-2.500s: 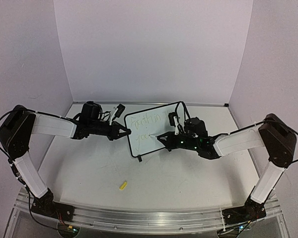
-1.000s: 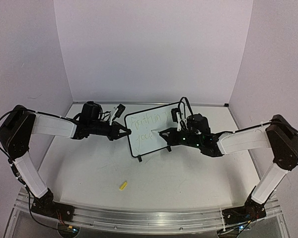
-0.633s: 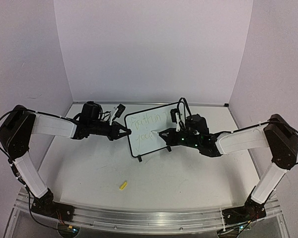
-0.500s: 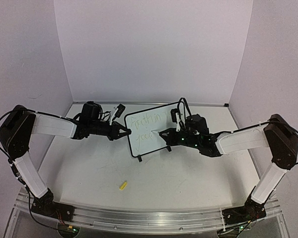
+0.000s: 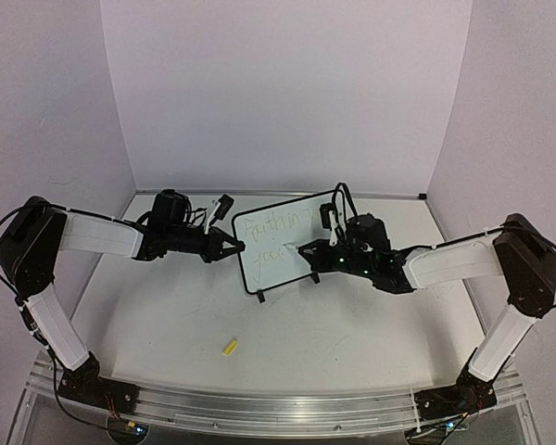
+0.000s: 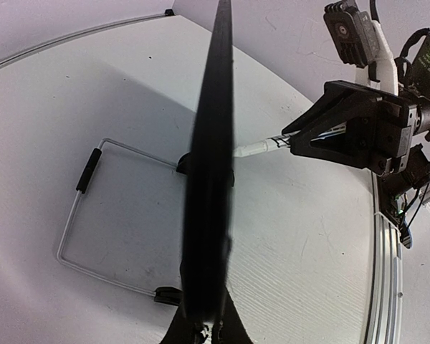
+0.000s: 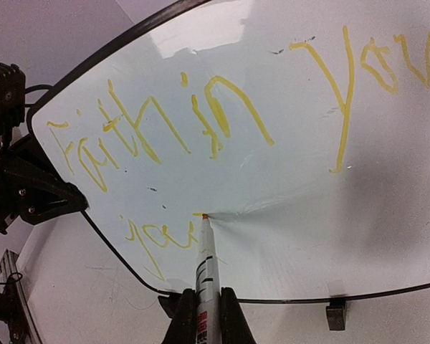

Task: Write a sentence on the whiteboard

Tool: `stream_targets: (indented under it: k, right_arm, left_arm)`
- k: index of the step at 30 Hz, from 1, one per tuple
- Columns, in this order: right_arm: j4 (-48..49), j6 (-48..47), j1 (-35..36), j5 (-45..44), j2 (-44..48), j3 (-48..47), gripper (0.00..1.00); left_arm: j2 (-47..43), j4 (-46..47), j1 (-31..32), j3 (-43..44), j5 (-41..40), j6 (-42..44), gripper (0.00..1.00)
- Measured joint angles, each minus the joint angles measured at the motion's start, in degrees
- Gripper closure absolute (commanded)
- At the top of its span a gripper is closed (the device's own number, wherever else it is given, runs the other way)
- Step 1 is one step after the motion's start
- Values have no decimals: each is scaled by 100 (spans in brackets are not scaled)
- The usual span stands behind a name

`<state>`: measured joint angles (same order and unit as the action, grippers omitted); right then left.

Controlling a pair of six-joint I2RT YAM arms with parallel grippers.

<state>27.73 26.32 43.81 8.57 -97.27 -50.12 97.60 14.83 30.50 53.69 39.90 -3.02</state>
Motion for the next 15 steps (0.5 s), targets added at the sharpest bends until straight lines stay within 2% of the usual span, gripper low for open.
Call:
stream_targets:
  k: [15]
  right_arm:
    - [-151, 94, -15, 2, -7, 298, 100]
  left_arm:
    - [0, 0, 17, 0, 0, 6, 100]
